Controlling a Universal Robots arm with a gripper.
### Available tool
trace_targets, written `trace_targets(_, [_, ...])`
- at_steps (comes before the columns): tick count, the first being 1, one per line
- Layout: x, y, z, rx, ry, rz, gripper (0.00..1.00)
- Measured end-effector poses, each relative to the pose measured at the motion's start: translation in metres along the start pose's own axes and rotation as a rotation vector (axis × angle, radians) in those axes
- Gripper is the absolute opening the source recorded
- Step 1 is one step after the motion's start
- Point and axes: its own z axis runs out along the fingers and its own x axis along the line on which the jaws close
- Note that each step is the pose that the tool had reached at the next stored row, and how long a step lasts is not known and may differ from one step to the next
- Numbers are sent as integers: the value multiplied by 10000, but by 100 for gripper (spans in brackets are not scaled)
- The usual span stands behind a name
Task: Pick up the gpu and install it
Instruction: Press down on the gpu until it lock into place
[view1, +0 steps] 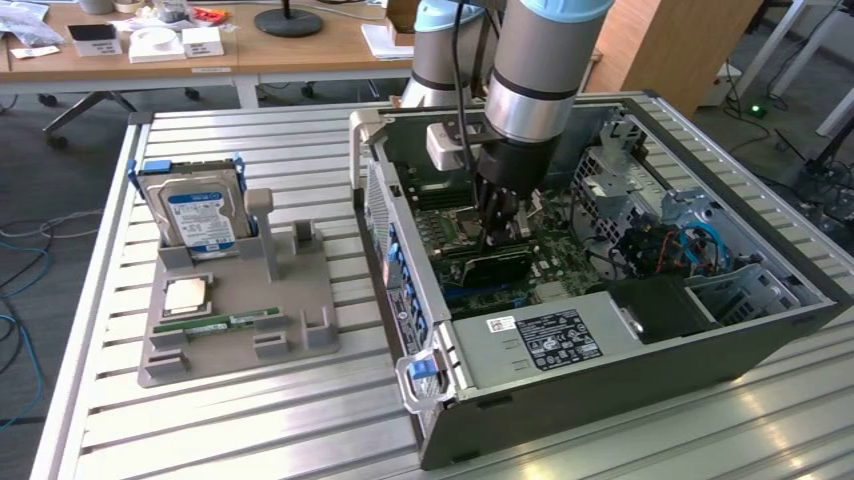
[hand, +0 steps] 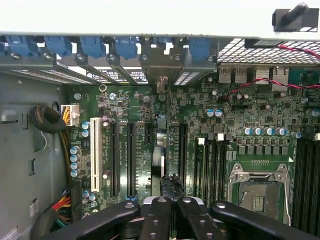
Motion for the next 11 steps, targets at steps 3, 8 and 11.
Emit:
trace_targets(3, [4,0,3,2,-3,0,11])
trace_targets(8, [5,0,39,2,-3,-1,11])
trace_targets(11, [5,0,40,0,-1,-1,11])
